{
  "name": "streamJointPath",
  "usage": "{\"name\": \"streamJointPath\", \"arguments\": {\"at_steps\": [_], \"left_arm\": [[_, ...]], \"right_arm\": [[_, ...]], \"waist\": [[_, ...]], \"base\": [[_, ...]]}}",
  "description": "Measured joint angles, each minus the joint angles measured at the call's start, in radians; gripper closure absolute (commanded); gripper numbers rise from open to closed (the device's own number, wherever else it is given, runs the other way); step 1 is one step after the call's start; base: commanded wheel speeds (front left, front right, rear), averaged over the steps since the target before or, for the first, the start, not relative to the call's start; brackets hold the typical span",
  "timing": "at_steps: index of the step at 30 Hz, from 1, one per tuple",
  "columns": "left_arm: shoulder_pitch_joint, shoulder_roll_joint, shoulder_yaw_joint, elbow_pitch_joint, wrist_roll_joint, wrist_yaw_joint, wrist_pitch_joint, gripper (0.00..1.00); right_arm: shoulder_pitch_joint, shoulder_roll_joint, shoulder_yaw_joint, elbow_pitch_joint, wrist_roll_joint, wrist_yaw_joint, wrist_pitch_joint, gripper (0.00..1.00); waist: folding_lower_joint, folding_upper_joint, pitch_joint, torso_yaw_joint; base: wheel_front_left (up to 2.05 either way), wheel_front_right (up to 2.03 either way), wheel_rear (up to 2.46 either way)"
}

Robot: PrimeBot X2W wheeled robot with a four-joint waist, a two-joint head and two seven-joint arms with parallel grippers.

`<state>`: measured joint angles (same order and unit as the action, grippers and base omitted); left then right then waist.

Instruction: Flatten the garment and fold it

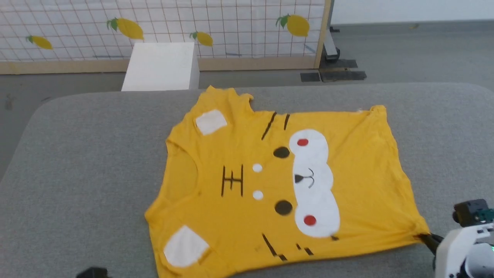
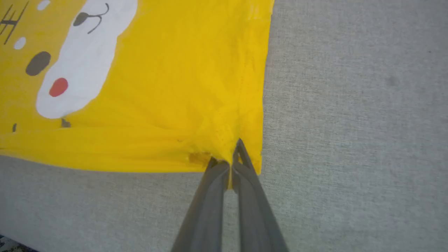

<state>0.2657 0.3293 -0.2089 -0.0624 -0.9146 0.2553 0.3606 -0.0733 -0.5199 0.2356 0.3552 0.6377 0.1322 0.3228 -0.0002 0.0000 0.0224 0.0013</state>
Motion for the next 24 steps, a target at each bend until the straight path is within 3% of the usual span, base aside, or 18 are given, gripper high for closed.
{"name": "streamJointPath", "arguments": {"at_steps": [4, 11, 17, 24], "left_arm": [[0.057, 0.017, 0.003, -0.038, -0.042, 0.012, 0.066, 1.00], [0.031, 0.031, 0.037, -0.118, -0.018, 0.018, 0.007, 1.00], [-0.171, 0.034, 0.013, -0.127, 0.066, -0.013, -0.049, 1.00], [-0.447, 0.017, -0.031, 0.012, 0.135, -0.063, -0.086, 1.00]], "right_arm": [[0.044, -0.007, -0.030, -0.017, -0.023, 0.000, 0.037, 1.00], [0.074, 0.005, -0.086, -0.096, -0.030, 0.000, 0.090, 1.00], [-0.011, 0.027, -0.128, -0.148, -0.039, 0.000, 0.178, 1.00], [-0.167, 0.077, -0.162, -0.133, -0.087, 0.000, 0.313, 1.00]], "waist": [[0.0000, 0.0000, -0.008, 0.006], [0.0000, 0.0000, 0.010, 0.004], [0.0000, 0.0000, 0.053, -0.005], [0.0001, 0.0000, 0.132, -0.018]], "base": [[0.00, 0.00, 0.00], [0.00, 0.00, 0.00], [0.00, 0.00, 0.00], [0.00, 0.00, 0.00]]}}
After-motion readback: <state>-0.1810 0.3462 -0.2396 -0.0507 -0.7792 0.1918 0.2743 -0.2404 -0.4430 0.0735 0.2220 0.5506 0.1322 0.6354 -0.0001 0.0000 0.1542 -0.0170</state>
